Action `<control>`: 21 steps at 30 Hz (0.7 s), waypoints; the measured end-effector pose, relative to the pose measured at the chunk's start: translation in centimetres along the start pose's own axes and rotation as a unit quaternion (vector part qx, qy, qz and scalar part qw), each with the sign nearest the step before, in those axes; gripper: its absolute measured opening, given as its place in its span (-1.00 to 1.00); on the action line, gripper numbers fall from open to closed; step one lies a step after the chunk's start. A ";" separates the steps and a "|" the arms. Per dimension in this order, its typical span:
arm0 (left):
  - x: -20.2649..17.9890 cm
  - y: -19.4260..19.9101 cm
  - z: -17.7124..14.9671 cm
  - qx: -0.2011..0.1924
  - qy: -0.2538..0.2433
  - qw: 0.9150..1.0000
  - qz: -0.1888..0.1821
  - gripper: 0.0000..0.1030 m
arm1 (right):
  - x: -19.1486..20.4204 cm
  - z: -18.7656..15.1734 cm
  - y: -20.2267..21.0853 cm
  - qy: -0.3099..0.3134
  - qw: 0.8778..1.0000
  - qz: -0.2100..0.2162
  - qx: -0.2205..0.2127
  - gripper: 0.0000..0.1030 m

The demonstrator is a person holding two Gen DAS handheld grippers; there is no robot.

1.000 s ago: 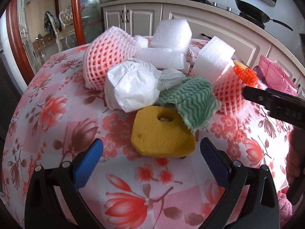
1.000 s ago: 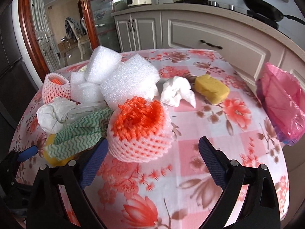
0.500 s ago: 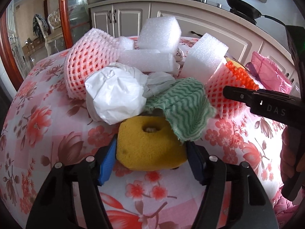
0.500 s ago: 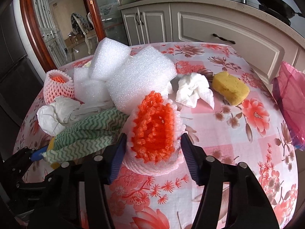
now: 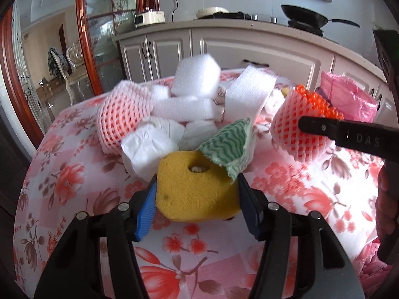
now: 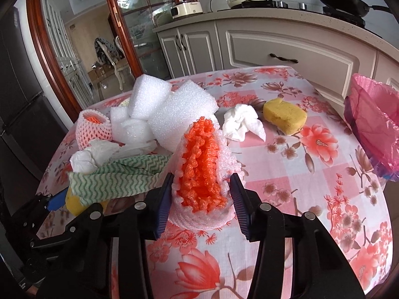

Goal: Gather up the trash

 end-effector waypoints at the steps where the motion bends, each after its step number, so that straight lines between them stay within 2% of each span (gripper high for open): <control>1: -0.2 0.5 0.2 -0.006 0.000 1.000 0.000 0.13 | 0.0 0.0 0.5 0.002 1.000 0.000 -0.005 -0.10; 11: -3.7 3.3 1.9 -0.049 -0.035 0.998 -0.015 0.12 | -2.6 0.1 6.1 -0.010 0.997 -0.023 -0.073 -0.10; 16: -6.0 3.9 3.4 -0.062 -0.050 0.996 -0.034 0.12 | -4.8 -0.1 8.1 -0.033 0.995 -0.034 -0.092 -0.10; 21: -8.3 5.2 5.7 -0.098 -0.053 0.992 -0.054 0.12 | -6.4 -0.2 9.6 -0.051 0.992 -0.043 -0.106 -0.10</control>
Point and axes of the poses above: each gripper's, at about its wrist camera, not at the fingertips, and y roughly against the way its jaws point, x to its left, z to its top, the point moved 6 cm from there along -y, roughly the way its jaws point, and after that the axes turned 12 degrees about z, right-handed, at the moved point
